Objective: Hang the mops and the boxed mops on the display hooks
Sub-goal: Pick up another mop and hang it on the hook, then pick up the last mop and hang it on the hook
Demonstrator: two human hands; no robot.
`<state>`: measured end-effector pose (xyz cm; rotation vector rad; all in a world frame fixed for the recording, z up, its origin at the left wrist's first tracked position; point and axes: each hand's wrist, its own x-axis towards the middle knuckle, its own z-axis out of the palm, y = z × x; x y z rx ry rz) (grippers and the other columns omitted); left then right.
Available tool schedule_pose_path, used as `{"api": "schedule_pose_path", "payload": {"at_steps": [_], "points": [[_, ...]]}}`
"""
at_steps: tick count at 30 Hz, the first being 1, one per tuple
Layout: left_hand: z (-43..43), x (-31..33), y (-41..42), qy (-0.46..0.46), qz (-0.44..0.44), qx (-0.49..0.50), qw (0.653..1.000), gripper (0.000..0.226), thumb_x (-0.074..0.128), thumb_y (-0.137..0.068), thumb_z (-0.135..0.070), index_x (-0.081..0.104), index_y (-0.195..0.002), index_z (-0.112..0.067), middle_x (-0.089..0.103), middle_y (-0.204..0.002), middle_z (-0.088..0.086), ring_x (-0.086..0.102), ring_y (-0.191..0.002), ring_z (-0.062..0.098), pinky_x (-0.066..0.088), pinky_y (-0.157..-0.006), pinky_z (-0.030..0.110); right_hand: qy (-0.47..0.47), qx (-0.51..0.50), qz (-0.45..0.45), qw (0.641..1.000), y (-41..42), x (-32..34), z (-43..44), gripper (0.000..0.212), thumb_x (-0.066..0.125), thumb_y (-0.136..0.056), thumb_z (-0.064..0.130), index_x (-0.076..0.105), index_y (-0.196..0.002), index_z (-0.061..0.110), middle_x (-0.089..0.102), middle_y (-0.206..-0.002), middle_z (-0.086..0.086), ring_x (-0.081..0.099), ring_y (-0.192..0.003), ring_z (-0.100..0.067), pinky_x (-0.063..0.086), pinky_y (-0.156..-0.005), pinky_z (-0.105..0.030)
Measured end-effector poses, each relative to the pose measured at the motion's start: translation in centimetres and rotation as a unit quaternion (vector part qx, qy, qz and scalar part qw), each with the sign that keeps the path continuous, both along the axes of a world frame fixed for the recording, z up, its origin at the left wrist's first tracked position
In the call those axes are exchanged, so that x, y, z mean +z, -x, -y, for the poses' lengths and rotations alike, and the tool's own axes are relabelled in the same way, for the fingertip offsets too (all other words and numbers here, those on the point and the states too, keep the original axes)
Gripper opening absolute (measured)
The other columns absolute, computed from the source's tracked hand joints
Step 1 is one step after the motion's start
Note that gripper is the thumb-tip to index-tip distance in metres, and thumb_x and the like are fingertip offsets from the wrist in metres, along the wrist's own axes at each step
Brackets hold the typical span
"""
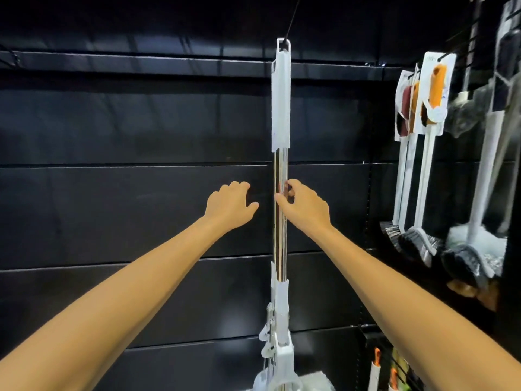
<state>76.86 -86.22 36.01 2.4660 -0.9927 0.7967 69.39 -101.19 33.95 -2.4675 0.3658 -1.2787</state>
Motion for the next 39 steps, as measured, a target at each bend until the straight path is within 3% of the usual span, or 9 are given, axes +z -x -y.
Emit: {"api": "schedule_pose_path", "payload": {"at_steps": [3, 7, 20, 26, 30, 39], "points": [[-2.4, -2.3, 0.1, -0.111, 0.057, 0.039, 0.991, 0.06, 0.05, -0.094, -0.046, 0.039, -0.142, -0.013, 0.05, -0.137, 0.01, 0.052, -0.121, 0.028, 0.045, -0.095, 0.041, 0.103, -0.063, -0.064, 0.991, 1.5, -2.1, -1.2, 0.041, 0.049, -0.093, 0.05, 0.055, -0.119, 0.019, 0.063, -0.105, 0.001, 0.064, -0.092, -0.019, 0.055, -0.076, -0.037], [-4.7, -5.7, 1.2, -0.193, 0.082, 0.06, 0.976, 0.06, 0.045, -0.095, -0.048, 0.037, -0.143, -0.012, 0.046, -0.14, 0.011, 0.049, -0.123, 0.03, 0.042, -0.098, 0.042, 0.178, -0.106, -0.162, 0.965, 3.7, -5.1, -3.2, 0.048, 0.046, -0.093, 0.051, 0.054, -0.124, 0.014, 0.064, -0.108, -0.005, 0.063, -0.095, -0.023, 0.055, -0.077, -0.038], [-13.2, -14.3, 13.9, -0.241, 0.014, 0.059, 0.969, 0.056, 0.047, -0.095, -0.044, 0.04, -0.14, -0.013, 0.047, -0.139, 0.01, 0.048, -0.124, 0.03, 0.039, -0.101, 0.044, 0.23, -0.031, -0.265, 0.936, 14.5, -13.6, -12.2, 0.05, 0.045, -0.093, 0.048, 0.053, -0.128, 0.012, 0.063, -0.117, -0.009, 0.059, -0.107, -0.028, 0.049, -0.086, -0.041], [-20.1, -20.6, 22.2, -0.26, -0.032, 0.074, 0.962, 0.052, 0.049, -0.093, -0.044, 0.044, -0.136, -0.014, 0.052, -0.133, 0.009, 0.053, -0.118, 0.029, 0.041, -0.097, 0.042, 0.226, 0.048, -0.308, 0.923, 21.2, -19.6, -18.4, 0.049, 0.044, -0.094, 0.048, 0.052, -0.128, 0.012, 0.062, -0.119, -0.011, 0.057, -0.11, -0.03, 0.048, -0.088, -0.041], [-27.3, -25.3, 27.7, -0.294, -0.09, 0.109, 0.945, 0.053, 0.048, -0.093, -0.045, 0.043, -0.136, -0.014, 0.051, -0.134, 0.01, 0.051, -0.12, 0.03, 0.04, -0.098, 0.043, 0.235, 0.112, -0.358, 0.897, 24.6, -23.7, -24.8, 0.053, 0.044, -0.095, 0.045, 0.046, -0.136, 0.012, 0.057, -0.126, -0.014, 0.051, -0.118, -0.033, 0.043, -0.089, -0.043], [-49.7, -33.4, 37.0, -0.264, -0.239, 0.258, 0.898, 0.053, 0.046, -0.094, -0.046, 0.04, -0.136, -0.015, 0.048, -0.134, 0.01, 0.047, -0.123, 0.031, 0.039, -0.1, 0.044, 0.311, 0.284, -0.382, 0.823, 27.4, -30.1, -44.6, 0.048, 0.042, -0.095, 0.046, 0.051, -0.126, 0.011, 0.058, -0.119, -0.014, 0.053, -0.111, -0.033, 0.044, -0.084, -0.04]]}}
